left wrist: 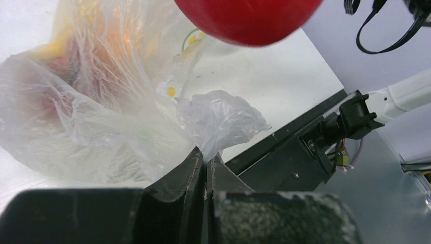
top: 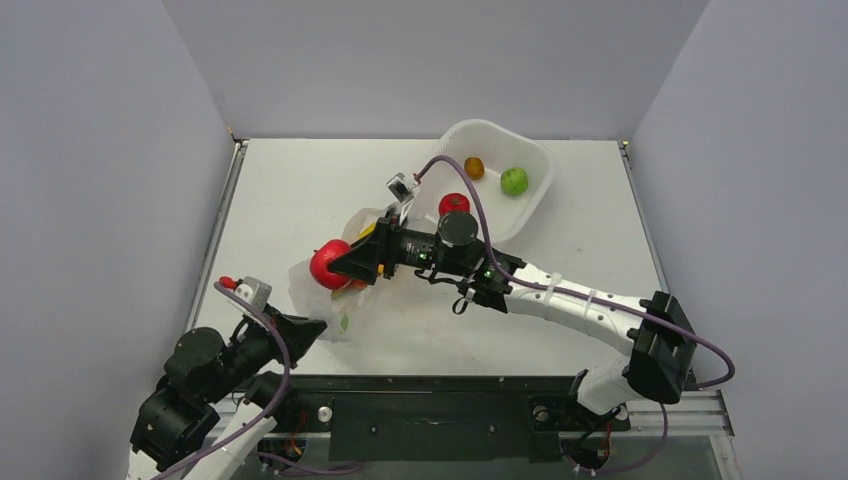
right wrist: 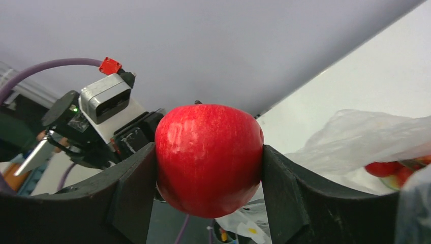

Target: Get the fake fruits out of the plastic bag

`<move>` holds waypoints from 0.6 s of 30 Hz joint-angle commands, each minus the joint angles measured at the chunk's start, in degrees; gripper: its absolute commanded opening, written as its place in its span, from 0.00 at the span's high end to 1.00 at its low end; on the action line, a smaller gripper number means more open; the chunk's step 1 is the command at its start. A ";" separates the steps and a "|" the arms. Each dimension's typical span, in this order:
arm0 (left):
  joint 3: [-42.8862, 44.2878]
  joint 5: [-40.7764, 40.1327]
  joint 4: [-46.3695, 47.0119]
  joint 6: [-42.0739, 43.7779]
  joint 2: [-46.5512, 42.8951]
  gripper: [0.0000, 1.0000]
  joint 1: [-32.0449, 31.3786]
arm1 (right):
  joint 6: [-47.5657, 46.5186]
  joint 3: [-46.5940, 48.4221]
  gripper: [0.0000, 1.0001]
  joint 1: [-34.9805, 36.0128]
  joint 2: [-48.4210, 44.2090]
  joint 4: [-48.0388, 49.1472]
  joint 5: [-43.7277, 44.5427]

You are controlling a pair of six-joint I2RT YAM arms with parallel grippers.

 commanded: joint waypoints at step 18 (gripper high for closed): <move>0.25 -11.96 2.36 -2.95 -9.11 1.00 1.51 | -0.31 2.57 1.00 1.37 -1.36 -2.83 -2.91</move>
